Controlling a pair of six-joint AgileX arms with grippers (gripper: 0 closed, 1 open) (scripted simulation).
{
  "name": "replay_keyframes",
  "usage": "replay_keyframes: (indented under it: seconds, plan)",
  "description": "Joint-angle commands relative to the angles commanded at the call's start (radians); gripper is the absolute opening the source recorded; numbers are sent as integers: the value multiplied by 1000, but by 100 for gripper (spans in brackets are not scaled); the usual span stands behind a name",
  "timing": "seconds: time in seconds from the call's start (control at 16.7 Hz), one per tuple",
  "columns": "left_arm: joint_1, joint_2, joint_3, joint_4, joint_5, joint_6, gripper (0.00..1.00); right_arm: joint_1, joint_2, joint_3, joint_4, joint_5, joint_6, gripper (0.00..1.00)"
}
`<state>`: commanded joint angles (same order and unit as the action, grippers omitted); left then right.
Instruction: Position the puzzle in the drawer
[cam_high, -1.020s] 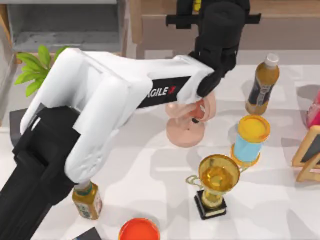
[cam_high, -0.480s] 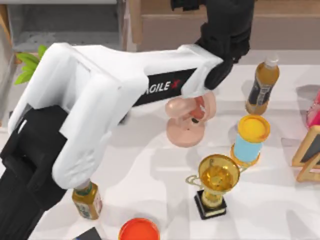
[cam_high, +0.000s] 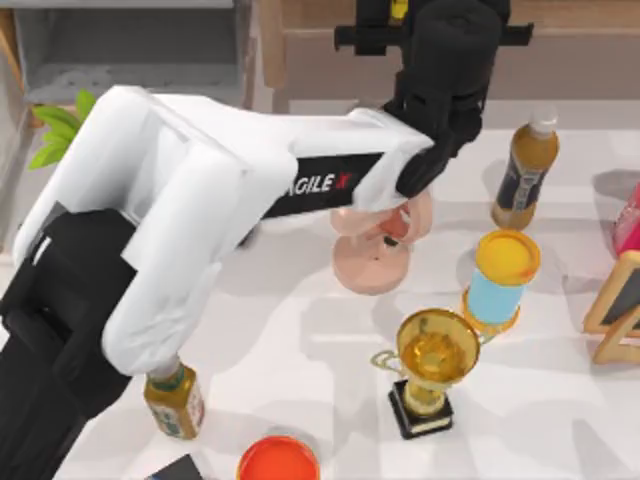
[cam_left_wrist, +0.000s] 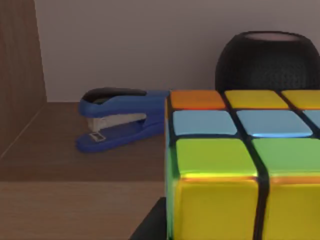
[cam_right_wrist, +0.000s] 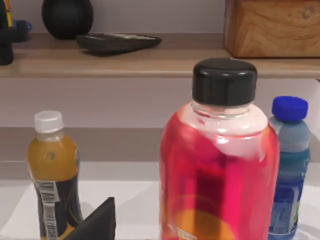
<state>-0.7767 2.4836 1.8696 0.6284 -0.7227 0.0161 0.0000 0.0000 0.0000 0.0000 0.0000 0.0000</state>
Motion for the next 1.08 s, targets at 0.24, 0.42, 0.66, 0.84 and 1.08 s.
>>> replay_keyframes:
  seconds: [0.24,0.42,0.66,0.84,1.08]
  plan:
    - [0,-19,13,-54,23,-8,0,0,0,0,0,0,0,100]
    - [-4,-59,44,-204,83,-25,0,0,0,0,0,0,0,100]
    - [-6,-133,110,-548,199,-43,0,0,0,0,0,0,0,100]
    - [8,-191,177,-881,299,-46,0,0,0,0,0,0,0,100]
    - [75,-258,289,-1357,428,-27,0,0,0,0,0,0,0,100]
